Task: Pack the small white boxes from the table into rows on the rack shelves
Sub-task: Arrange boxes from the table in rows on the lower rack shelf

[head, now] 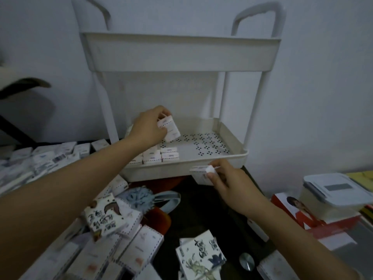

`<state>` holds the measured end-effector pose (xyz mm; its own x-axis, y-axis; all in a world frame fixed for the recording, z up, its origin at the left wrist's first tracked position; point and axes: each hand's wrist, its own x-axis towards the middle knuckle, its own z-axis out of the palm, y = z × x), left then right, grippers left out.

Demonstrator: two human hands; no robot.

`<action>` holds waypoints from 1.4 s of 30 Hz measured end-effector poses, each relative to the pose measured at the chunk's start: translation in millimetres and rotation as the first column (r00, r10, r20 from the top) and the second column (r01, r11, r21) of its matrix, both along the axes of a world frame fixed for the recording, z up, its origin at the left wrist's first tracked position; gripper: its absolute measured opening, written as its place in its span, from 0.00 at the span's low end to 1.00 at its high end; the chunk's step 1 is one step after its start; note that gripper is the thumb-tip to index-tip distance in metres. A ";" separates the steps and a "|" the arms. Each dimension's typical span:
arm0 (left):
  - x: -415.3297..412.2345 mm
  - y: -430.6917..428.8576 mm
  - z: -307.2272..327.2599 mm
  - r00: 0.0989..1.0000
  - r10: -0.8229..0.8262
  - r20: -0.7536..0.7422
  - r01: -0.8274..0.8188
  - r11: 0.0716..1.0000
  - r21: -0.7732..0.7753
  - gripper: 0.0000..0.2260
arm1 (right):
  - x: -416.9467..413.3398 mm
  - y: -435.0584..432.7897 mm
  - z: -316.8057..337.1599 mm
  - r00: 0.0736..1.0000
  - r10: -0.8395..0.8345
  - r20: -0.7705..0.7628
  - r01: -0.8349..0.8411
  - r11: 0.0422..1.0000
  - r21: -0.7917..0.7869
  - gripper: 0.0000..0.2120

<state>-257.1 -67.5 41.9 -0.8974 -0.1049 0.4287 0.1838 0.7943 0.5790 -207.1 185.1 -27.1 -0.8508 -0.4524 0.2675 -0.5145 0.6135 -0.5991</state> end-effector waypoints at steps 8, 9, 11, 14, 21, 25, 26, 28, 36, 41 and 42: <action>-37.9 -17.8 -15.9 0.964 -0.112 0.242 0.184 0.936 -0.300 0.21 | -46.4 -26.6 10.2 0.997 -0.075 0.036 0.081 0.966 -0.246 0.05; -39.3 -20.8 -17.0 0.950 -0.120 0.288 0.216 0.919 -0.331 0.22 | -53.3 -29.5 13.4 0.995 -0.081 0.054 0.093 0.952 -0.291 0.05; -40.6 -26.3 -18.0 0.926 -0.132 0.354 0.266 0.894 -0.361 0.21 | -66.1 -36.6 21.2 0.994 -0.081 0.071 0.101 0.931 -0.351 0.06; -40.9 -31.6 -19.1 0.902 -0.160 0.400 0.311 0.885 -0.347 0.16 | -81.4 -50.1 33.6 0.998 -0.067 0.014 0.068 0.938 -0.341 0.06; -30.3 -31.9 -27.6 0.869 -0.152 0.471 0.332 0.885 -0.327 0.18 | -112.8 -86.7 54.9 0.986 -0.114 -0.120 0.099 0.987 -0.124 0.13; -19.6 -27.2 -26.7 0.924 -0.096 0.369 0.272 0.844 -0.463 0.24 | -136.5 -116.4 46.2 0.984 -0.050 -0.172 0.074 0.987 0.140 0.17; -15.5 -25.6 -26.5 0.933 -0.098 0.345 0.268 0.829 -0.490 0.25 | -141.4 -122.9 42.9 0.985 -0.017 -0.172 0.049 0.981 0.186 0.16; -5.8 -23.5 -24.8 0.937 -0.115 0.329 0.278 0.815 -0.508 0.25 | -148.9 -132.9 38.0 0.991 0.072 -0.114 -0.046 0.977 0.210 0.13; 49.1 -13.2 -12.1 0.960 -0.204 0.190 0.271 0.846 -0.459 0.14 | -152.1 -137.5 26.9 0.933 0.246 0.263 -0.270 0.961 0.059 0.06; 79.5 -3.1 -9.8 0.880 -0.264 0.395 0.419 0.823 -0.383 0.09 | -142.3 -137.6 17.0 0.934 0.175 0.313 -0.208 0.975 0.076 0.11; 83.7 -2.1 -10.0 0.846 -0.263 0.465 0.454 0.812 -0.366 0.08 | -141.2 -136.8 15.9 0.933 0.166 0.320 -0.194 0.979 0.057 0.10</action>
<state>-173.3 -69.6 31.9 -0.9268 0.3741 -0.0329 0.3533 0.8984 0.2610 -348.3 48.3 -11.2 -0.7869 -0.6154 -0.0451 -0.4172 0.5844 -0.6960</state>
